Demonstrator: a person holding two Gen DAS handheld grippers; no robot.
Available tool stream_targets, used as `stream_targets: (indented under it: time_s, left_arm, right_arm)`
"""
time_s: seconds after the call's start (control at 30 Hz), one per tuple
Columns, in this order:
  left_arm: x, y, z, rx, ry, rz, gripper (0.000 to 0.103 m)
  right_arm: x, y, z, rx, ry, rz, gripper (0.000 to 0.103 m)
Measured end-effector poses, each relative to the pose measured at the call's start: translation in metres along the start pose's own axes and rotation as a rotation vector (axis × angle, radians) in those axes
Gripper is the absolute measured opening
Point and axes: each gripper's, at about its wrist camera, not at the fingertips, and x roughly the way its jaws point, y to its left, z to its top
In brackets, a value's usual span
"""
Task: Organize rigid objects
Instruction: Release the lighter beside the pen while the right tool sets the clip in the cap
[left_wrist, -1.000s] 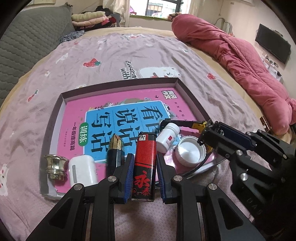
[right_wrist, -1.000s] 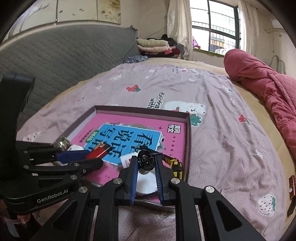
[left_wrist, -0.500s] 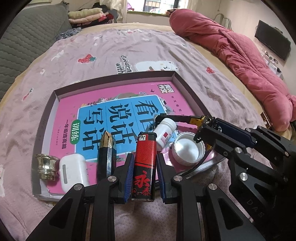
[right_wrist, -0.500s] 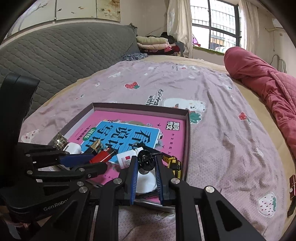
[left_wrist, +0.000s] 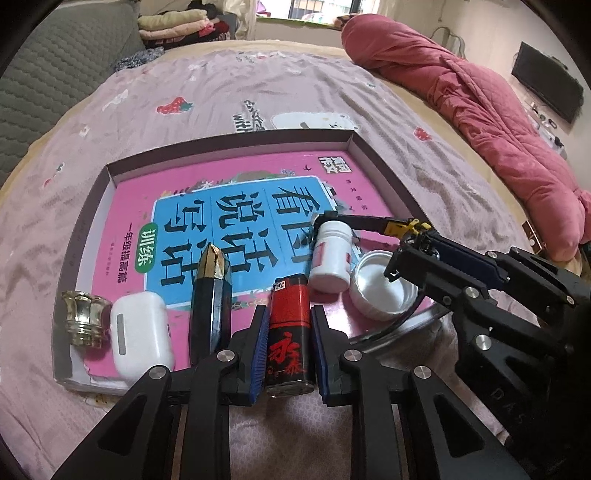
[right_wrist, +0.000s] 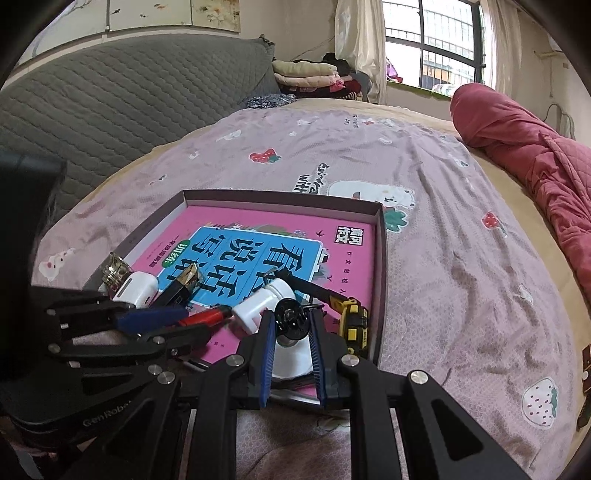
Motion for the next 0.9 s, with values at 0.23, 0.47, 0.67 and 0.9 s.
stream_targets:
  time_s: [0.23,0.47,0.67,0.9]
  left_arm:
    - [0.003,0.0,0.003,-0.004,0.0,0.005,0.023]
    - [0.005,-0.001,0.005,0.001,-0.002,0.016,0.023]
    - [0.007,-0.002,0.007,0.0,-0.003,0.027,0.023]
    - [0.009,0.004,0.009,-0.012,-0.003,0.042,0.023]
  right_arm:
    - [0.002,0.001,-0.001,-0.004,0.009,0.007,0.018]
    - [0.006,0.008,-0.003,-0.023,0.019,0.01,0.018]
    - [0.009,0.005,-0.005,-0.017,0.034,-0.005,0.018]
    - [0.013,0.005,-0.005,-0.013,0.043,-0.011,0.018]
